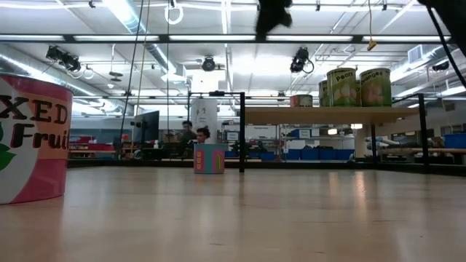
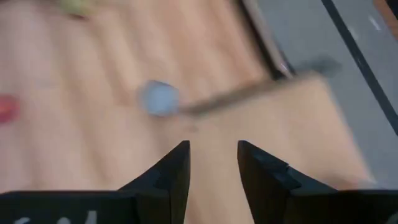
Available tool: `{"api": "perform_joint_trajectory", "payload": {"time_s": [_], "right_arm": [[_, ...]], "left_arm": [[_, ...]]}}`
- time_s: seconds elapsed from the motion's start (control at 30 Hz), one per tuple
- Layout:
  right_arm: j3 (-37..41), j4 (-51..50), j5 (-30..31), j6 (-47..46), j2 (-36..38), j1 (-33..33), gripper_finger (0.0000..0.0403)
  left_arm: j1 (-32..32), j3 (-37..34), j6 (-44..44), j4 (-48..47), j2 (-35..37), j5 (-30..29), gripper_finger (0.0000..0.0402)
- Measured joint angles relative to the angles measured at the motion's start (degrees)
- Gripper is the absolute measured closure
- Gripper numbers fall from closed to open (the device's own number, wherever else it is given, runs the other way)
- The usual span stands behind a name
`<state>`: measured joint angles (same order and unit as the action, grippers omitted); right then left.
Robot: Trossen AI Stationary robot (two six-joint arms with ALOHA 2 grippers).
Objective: Pick and place cans onto a shelf
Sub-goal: Put the small canned peas on the shelf
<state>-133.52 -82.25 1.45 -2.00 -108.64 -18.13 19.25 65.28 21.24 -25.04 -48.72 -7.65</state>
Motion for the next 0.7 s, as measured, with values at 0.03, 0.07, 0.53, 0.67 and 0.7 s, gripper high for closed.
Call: {"api": "perform_joint_trajectory", "payload": {"time_s": [0.03, 0.07, 0.53, 0.67, 0.7], "right_arm": [[0.1, 1.4, 0.0, -0.8, 0.1, 3.1, 0.0267], [0.1, 2.9, 0.5, -1.4, 0.1, 6.5, 0.0270], [9.1, 28.5, 14.6, -7.7, -1.0, 39.7, 0.0232], [12.5, 30.2, 16.7, -13.2, -1.1, 43.0, 0.0200], [13.1, 30.4, 16.7, -13.4, -1.1, 43.6, 0.0189]], "left_arm": [[1.1, 0.0, 1.3, -0.5, -0.2, 0.0, 0.0155], [2.3, 0.0, 2.7, -0.7, -0.5, -0.1, 0.0155], [17.5, 0.0, 23.0, -4.2, -8.5, -0.9, 0.0155], [22.2, 0.0, 27.9, -3.9, -10.9, -5.1, 0.0155], [23.2, 0.0, 28.3, -3.2, -11.2, -5.9, 0.0155]]}}
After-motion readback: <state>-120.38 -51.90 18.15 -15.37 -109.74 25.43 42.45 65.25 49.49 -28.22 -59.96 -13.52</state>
